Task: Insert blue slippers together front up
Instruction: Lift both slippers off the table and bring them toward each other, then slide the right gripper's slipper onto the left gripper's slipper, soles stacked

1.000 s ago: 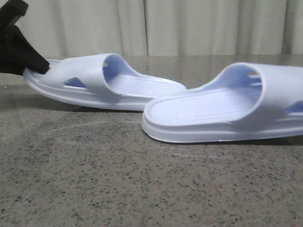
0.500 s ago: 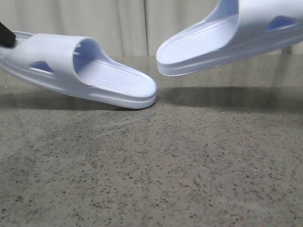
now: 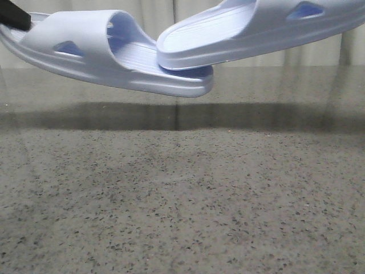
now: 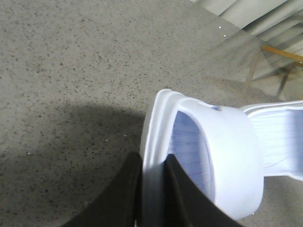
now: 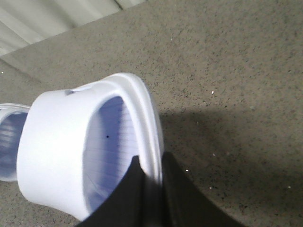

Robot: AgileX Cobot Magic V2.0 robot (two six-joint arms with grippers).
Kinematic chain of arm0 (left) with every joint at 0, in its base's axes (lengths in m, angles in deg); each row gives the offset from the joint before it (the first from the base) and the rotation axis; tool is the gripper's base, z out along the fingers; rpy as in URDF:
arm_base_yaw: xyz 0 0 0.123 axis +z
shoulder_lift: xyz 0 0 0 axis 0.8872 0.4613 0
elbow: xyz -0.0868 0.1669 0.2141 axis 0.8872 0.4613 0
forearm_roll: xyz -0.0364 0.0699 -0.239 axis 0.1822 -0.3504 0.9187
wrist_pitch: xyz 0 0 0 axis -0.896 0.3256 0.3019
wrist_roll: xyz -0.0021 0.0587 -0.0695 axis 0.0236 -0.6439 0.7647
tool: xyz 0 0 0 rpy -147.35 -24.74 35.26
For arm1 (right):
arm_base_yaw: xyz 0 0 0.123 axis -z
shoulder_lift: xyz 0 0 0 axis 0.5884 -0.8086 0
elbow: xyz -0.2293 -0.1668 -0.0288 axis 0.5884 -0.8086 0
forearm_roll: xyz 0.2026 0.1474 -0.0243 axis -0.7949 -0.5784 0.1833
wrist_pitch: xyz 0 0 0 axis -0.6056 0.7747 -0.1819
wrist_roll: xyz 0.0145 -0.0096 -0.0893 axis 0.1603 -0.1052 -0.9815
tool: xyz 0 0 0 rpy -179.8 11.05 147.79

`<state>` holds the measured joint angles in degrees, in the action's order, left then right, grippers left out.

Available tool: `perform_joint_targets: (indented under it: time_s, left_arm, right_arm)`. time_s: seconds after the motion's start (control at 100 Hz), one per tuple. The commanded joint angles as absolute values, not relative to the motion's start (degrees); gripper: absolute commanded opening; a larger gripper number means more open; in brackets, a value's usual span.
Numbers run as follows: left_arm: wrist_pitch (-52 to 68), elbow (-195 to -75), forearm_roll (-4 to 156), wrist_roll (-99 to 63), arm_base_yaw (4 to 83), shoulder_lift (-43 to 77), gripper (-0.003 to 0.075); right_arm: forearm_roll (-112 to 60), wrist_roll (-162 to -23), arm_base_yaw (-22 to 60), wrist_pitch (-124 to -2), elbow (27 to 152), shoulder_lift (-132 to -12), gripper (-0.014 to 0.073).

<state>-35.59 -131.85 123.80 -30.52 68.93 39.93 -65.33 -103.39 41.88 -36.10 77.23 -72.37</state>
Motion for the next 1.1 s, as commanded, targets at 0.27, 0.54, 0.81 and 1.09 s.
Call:
perform_joint_targets:
  time_s: [0.27, 0.54, 0.81, 1.09]
  left_arm:
    - [-43.5, -133.3, 134.2, -30.8, 68.9, 37.9, 0.0015]
    - [-47.9, -133.3, 137.0, -30.8, 68.9, 37.9, 0.0015]
    - [-50.3, -133.3, 138.0, -30.8, 68.8, 37.9, 0.0015]
    - [-51.0, -133.3, 138.5, -31.0, 68.8, 37.9, 0.0015]
  right_arm:
    - [-88.1, -121.8, 42.2, -31.7, 79.4, -83.4, -0.0101]
    - [-99.0, -133.0, 42.2, -21.0, 79.4, -91.8, -0.0101]
    - [-103.6, -138.5, 42.0, -13.0, 79.4, -97.6, -0.0101]
    - [-103.8, -140.1, 39.3, -13.4, 79.4, -99.3, -0.0100]
